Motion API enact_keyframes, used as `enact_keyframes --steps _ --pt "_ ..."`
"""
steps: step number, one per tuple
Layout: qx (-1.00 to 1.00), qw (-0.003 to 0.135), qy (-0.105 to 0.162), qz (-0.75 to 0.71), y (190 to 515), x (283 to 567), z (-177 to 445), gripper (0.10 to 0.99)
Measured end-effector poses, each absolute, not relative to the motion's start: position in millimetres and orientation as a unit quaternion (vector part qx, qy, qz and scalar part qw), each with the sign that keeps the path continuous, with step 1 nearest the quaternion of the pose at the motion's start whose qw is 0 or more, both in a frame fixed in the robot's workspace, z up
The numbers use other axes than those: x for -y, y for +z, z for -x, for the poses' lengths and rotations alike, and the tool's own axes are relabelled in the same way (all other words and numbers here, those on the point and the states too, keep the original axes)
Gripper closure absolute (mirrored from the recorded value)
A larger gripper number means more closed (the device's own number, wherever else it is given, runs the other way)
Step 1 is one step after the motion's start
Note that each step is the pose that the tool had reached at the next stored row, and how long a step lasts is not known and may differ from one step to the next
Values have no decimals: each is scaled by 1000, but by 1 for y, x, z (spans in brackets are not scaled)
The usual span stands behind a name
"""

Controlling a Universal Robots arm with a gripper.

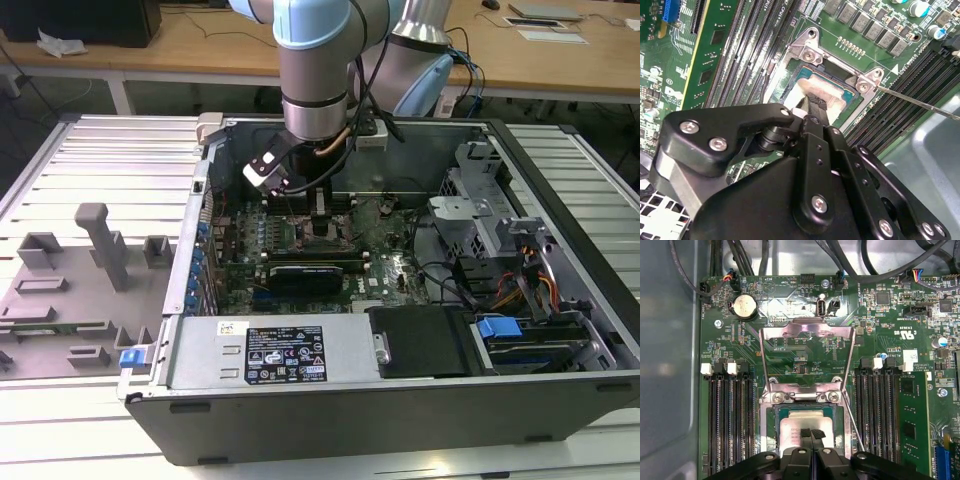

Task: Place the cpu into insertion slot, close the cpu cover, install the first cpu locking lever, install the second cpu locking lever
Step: 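Place the cpu into insertion slot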

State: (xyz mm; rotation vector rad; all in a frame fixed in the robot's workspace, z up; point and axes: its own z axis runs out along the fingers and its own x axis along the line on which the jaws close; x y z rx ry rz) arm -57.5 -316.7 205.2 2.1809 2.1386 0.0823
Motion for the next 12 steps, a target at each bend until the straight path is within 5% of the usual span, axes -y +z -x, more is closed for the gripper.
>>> enact_keyframes --steps 12 --pt "-699 43 27 -713 220 317 57 980"
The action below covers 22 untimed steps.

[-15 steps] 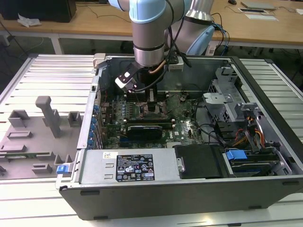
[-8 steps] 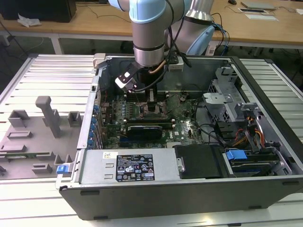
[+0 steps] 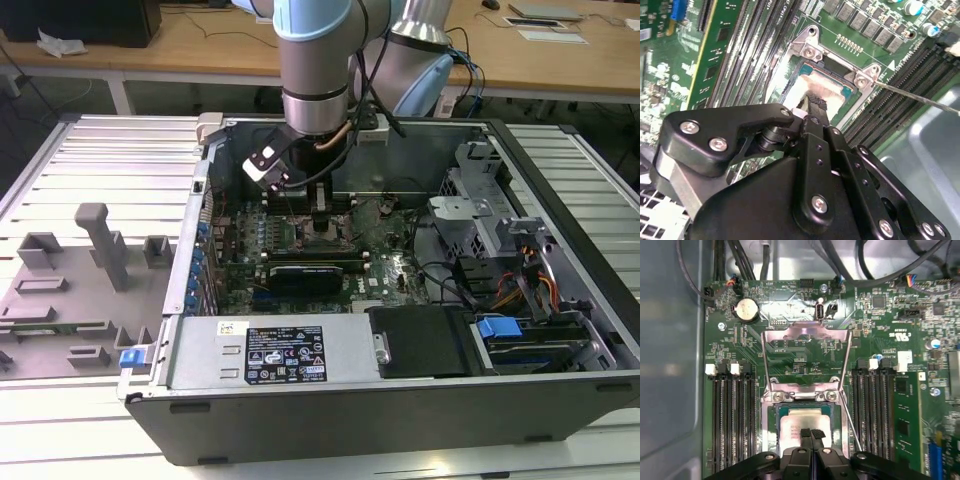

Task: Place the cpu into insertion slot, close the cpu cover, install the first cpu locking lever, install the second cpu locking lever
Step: 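Place the cpu into insertion slot, then close the cpu cover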

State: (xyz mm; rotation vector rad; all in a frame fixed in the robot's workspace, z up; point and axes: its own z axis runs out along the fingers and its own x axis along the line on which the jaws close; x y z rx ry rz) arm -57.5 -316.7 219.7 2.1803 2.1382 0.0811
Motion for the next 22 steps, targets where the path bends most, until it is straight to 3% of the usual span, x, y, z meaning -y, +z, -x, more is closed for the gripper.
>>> enact_keyframes --steps 10,22 --pt "-699 45 25 -713 258 317 58 980" --pt "-699 45 25 -713 258 317 58 980"
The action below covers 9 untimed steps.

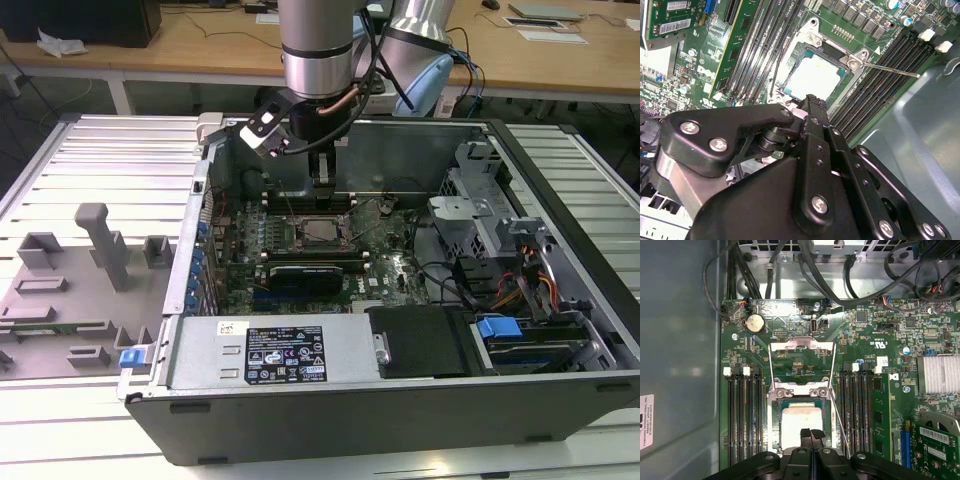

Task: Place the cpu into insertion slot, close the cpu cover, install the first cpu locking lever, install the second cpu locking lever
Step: 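Close the cpu cover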

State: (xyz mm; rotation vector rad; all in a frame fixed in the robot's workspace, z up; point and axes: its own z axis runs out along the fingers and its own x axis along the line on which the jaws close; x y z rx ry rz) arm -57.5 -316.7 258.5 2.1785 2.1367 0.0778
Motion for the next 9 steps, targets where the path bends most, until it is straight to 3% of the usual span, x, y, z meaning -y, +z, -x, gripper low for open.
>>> enact_keyframes --steps 9 --pt "-699 45 25 -713 264 317 58 980"
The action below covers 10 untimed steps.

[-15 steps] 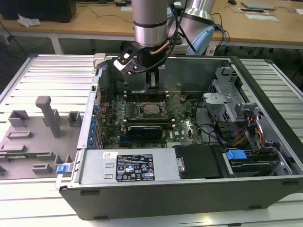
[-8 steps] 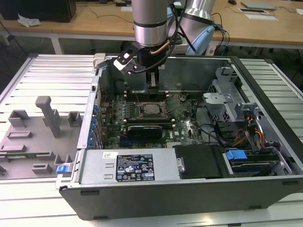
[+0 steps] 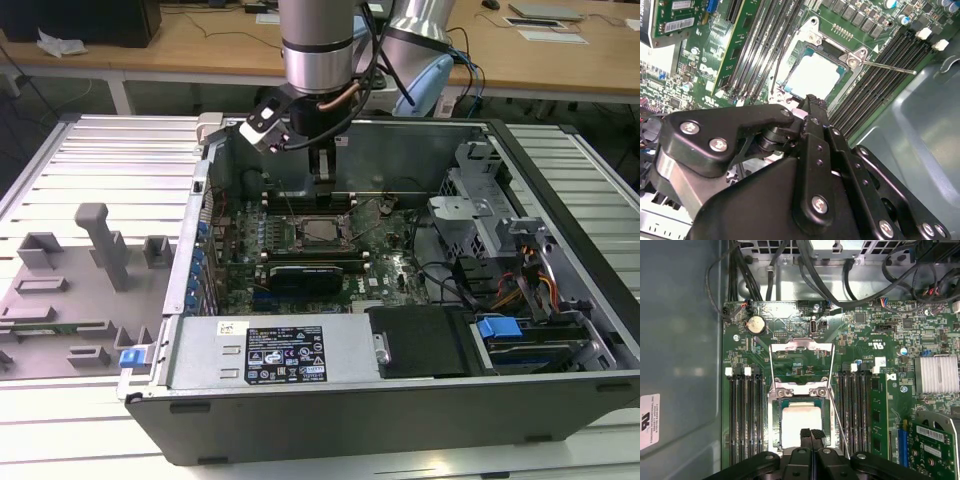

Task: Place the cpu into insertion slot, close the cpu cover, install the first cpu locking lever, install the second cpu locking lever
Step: 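Close the cpu cover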

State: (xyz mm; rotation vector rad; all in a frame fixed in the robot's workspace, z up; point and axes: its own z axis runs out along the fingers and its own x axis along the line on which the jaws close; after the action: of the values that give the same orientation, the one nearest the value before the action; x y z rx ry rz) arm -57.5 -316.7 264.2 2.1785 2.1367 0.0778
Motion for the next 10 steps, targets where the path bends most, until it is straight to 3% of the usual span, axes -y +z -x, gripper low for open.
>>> enact_keyframes --steps 10 --pt "-700 41 22 -713 264 320 6 980"
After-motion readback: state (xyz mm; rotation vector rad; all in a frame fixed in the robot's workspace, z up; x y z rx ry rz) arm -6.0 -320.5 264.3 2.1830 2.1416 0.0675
